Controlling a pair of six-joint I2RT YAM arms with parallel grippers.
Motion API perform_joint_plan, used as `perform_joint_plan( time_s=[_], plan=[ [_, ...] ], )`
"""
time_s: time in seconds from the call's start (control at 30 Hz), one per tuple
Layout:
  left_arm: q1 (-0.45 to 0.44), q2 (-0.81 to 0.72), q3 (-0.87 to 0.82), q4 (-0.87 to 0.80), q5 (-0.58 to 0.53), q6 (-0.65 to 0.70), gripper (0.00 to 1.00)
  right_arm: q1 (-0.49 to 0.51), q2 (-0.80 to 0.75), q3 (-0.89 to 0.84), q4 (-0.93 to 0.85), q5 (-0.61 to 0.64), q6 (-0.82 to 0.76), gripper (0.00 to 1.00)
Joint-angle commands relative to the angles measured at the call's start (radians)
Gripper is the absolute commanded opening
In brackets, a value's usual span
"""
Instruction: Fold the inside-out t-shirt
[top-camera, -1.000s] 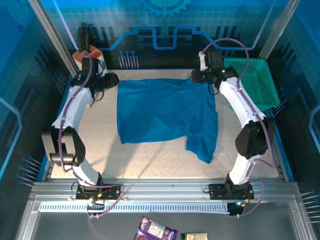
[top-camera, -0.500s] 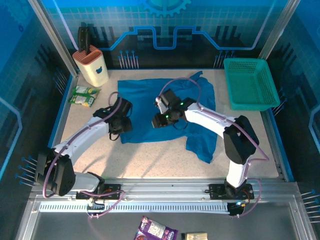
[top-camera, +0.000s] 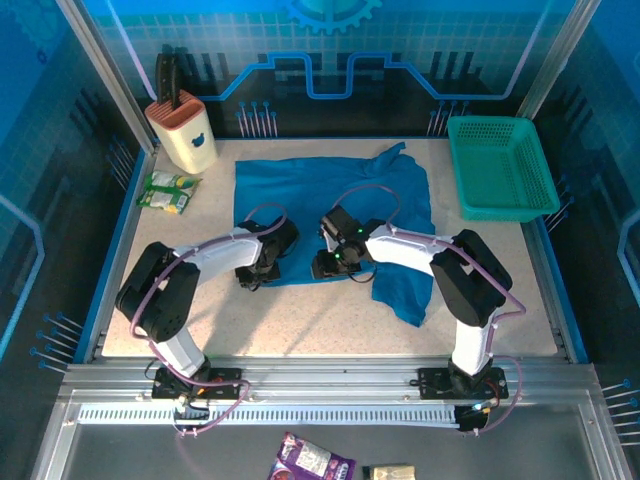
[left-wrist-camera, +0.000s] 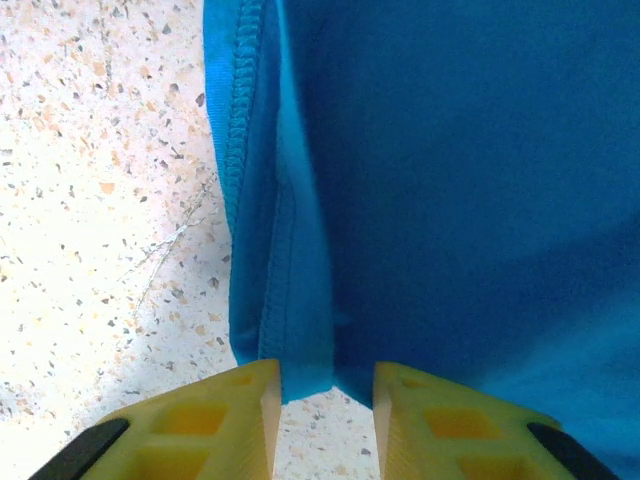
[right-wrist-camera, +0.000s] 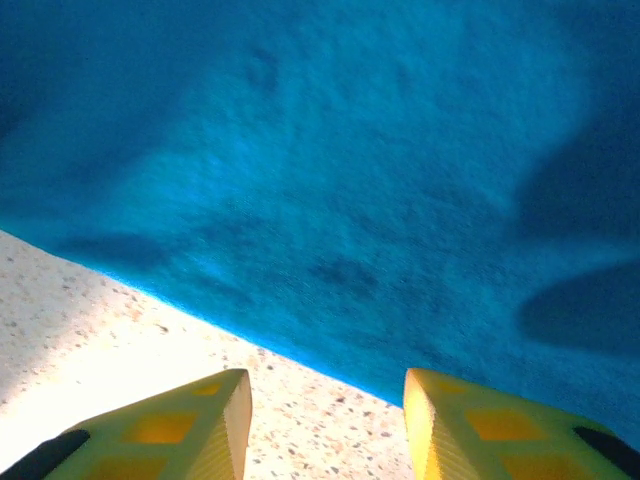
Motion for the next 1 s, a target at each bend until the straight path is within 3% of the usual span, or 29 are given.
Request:
perform_joint_plan(
  time_s=[0.0,0.53,0.97],
  plan=[
    [-0.007,0.025,0.03,-0.037,-0.047,-0.028,0.32,-0.004,0.007,-0.029,0.011,0.019,0.04,0.45],
    [0.015,0.041,0.011,-0.041,-0.064,-0.001,0.27,-0.034,0.004,-0.081,0.002,0.057,0.037,0.44],
    [0.029,-0.069,0.023,-0.056,-0.061,0.04,0.0,-0.063,0.003,-0.11,0.001,0.075,0.03,0.43]
  ],
)
